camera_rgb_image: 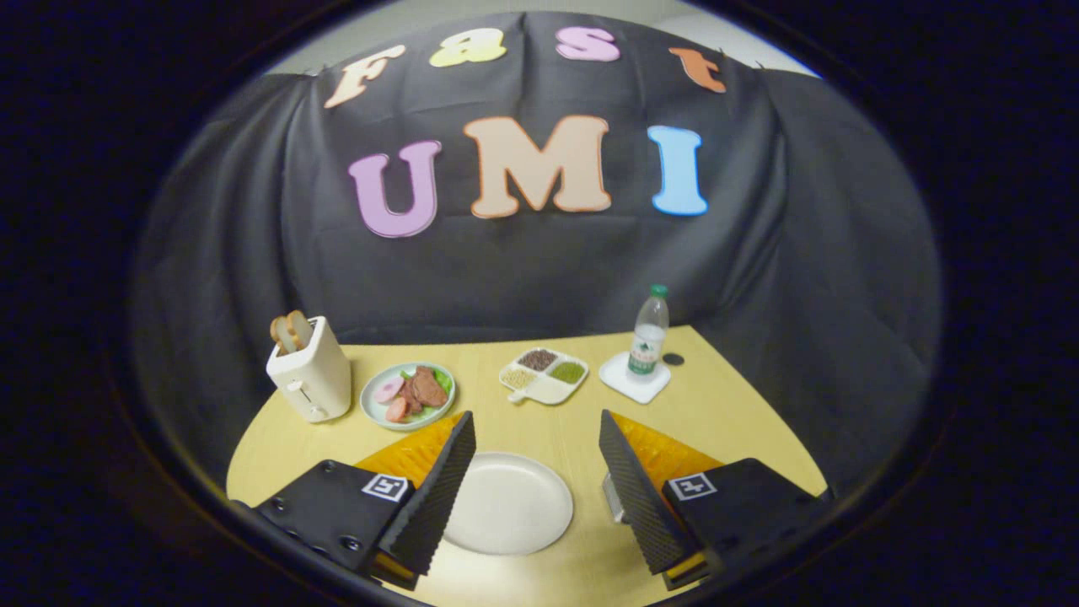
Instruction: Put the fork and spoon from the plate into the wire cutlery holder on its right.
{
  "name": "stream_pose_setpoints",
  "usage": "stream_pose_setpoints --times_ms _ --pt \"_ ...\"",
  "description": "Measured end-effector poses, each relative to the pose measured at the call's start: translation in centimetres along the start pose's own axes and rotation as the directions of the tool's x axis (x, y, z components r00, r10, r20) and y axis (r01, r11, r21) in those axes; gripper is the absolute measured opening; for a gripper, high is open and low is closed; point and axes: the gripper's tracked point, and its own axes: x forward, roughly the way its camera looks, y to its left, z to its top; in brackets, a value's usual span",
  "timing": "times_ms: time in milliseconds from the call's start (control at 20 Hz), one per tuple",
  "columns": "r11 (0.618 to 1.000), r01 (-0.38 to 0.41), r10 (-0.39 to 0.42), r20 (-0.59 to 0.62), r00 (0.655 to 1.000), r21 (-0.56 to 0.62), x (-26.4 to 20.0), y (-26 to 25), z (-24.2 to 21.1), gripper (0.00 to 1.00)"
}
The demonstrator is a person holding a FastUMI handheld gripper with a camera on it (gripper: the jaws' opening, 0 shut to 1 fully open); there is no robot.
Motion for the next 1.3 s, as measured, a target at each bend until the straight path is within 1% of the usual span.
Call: stream_pose_setpoints --times_ms 50,150,300,500,1300 --pt "1.0 -0.023 0.024 0.058 0.998 -0.009 -0.2 0.5 0.6 0.96" --pt "0.998 -0.07 0.07 0.168 0.983 -0.004 -0.7 1.4 1.7 0.96" --pt "0.996 -0.087 0.093 0.246 0.965 -0.035 -1.8 1.5 2.1 0.96" --pt "0.994 -0.08 0.098 0.26 0.961 -0.081 -2.7 1.5 1.8 0.96" --pt "0.996 -0.067 0.078 0.256 0.964 -0.051 -3.7 2.4 2.2 0.96"
